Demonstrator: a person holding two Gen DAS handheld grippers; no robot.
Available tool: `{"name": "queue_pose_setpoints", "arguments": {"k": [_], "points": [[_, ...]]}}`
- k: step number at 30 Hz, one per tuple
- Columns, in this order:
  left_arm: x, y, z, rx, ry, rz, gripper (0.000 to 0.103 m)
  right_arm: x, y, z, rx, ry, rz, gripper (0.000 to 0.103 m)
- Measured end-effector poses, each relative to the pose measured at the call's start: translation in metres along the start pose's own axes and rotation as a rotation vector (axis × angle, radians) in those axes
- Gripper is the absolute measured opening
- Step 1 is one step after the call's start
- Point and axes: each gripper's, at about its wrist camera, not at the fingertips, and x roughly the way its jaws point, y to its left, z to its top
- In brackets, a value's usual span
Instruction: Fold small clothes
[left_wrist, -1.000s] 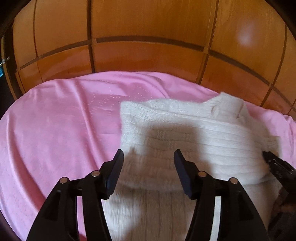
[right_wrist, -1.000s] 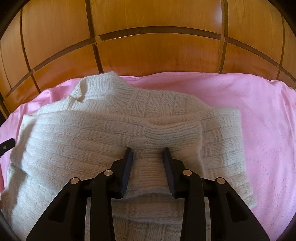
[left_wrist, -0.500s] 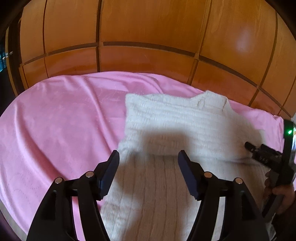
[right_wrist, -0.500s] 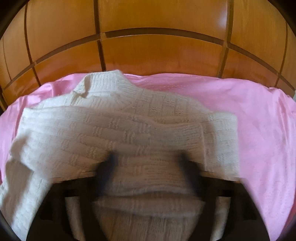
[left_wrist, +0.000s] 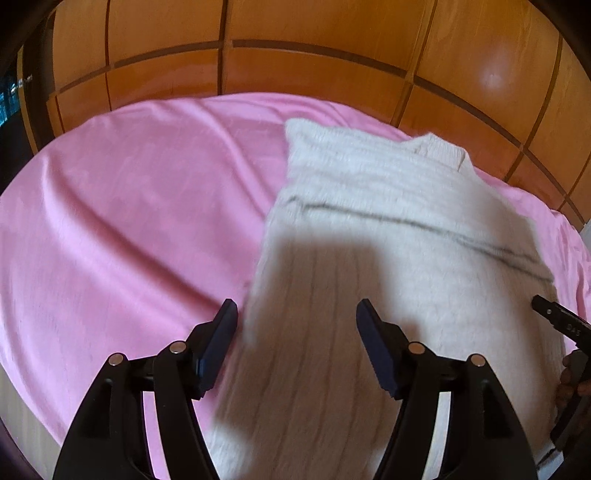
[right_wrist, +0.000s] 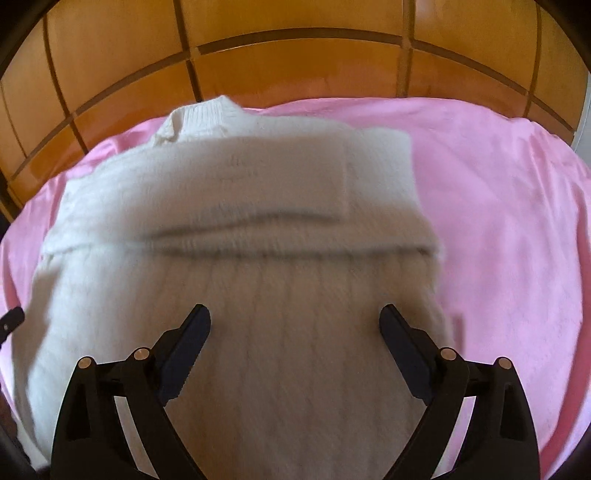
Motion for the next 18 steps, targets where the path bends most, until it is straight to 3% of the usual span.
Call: {"name": "queue_pose_setpoints", "arguments": {"k": [4, 12, 14, 16, 18], "points": [[-0.011, 0.015, -0.021, -0.009, 0.028, -0.025, 0.066, -0.02, -0.023, -0.022, 0.022, 0.019, -0.002, 0.092], [-0.039, 0.044, -0.058, -0.026, 0.063, -0.061, 0.065, -0.062, -0.067, -0.083, 0.095, 0.102, 0.073, 0.09], [-0.046, 0.048, -0.066, -0.021, 0.077, -0.086, 0.064, -0.075, -0.07, -0.098, 0.096, 0.121, 0.103, 0.078], [-0.05, 0.049, -0.072, -0.005, 0.099, -0.119, 0.052, -0.085, -0.071, -0.11, 0.094, 0.155, 0.136, 0.062], [-0.053, 0.047, -0.078, 0.025, 0.128, -0.159, 0.044, -0.09, -0.068, -0.119, 0.097, 0.19, 0.179, 0.038]]}}
